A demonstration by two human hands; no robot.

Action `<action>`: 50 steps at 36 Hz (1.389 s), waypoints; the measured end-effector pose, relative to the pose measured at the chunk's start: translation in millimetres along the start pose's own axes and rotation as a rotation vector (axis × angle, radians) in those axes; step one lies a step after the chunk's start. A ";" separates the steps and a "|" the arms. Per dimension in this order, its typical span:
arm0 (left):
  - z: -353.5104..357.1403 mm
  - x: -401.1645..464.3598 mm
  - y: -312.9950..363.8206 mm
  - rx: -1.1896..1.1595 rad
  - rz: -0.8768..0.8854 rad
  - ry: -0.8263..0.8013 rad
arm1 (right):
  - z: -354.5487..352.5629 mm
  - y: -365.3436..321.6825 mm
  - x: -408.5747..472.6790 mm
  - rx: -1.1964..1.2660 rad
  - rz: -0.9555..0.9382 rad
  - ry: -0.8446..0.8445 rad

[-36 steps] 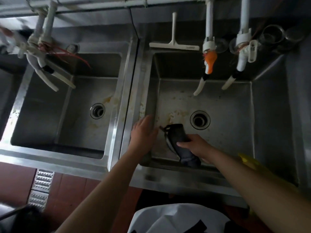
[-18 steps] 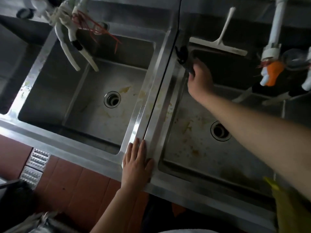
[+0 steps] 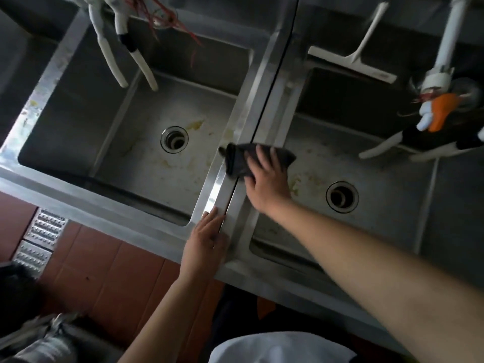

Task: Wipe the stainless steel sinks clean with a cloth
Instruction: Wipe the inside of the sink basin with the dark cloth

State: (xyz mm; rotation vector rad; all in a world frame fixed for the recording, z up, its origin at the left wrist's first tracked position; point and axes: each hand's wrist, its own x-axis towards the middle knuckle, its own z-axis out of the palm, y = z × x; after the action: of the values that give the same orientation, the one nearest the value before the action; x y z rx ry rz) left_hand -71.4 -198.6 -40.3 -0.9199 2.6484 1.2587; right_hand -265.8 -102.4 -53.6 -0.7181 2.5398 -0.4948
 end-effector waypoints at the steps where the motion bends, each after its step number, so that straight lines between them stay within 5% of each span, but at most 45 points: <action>1: -4.9 0.8 1.6 -0.078 -0.055 0.062 | 6.4 -3.9 -13.0 0.008 -0.010 -0.014; 4: -20.9 5.0 0.2 -0.236 -0.225 0.240 | 20.3 -13.6 -45.5 0.019 -0.052 -0.064; 7: -36.0 8.0 -4.2 -0.150 -0.245 0.296 | 30.8 -19.3 -74.0 0.013 -0.099 -0.104; 12: -42.4 8.7 -25.6 0.171 -0.234 0.102 | 30.5 -25.7 -104.1 0.068 -0.137 -0.191; 14: -43.0 2.5 -32.1 0.263 -0.231 0.019 | 14.3 -28.4 -104.8 0.298 -0.060 -0.291; 18: -40.0 -11.9 -35.7 0.390 -0.185 -0.029 | -47.8 -15.4 -85.7 1.107 0.456 -0.565; 21: -39.9 -23.7 -40.0 0.392 -0.247 0.037 | -95.0 7.3 -58.1 1.250 0.553 -0.581; 24: -43.3 -34.9 -51.5 0.360 -0.313 0.076 | -139.7 10.9 -13.2 1.286 0.483 -0.425; 27: -46.3 -41.3 -62.8 0.378 -0.326 0.060 | -162.9 -5.2 46.3 1.065 0.375 -0.124; 30: -48.0 -41.3 -67.3 0.378 -0.322 0.041 | -159.5 -17.4 102.3 0.339 0.169 0.179; 34: -48.2 -41.8 -72.2 0.355 -0.316 0.051 | -116.2 -20.5 149.1 -0.244 0.039 0.017; 41: -52.4 -42.8 -71.8 0.295 -0.279 0.111 | -30.2 -46.9 123.9 -0.443 0.025 0.004; 50: -76.7 -36.1 -74.6 0.224 -0.276 0.110 | 32.0 -75.5 -7.7 -0.415 -0.251 -0.106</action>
State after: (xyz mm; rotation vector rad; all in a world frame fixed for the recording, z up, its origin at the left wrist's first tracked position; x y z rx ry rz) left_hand 12.9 -272.8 -29.6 -1.2913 2.5568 0.8554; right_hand -213.5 -165.3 -43.9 -1.1871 2.4865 0.0030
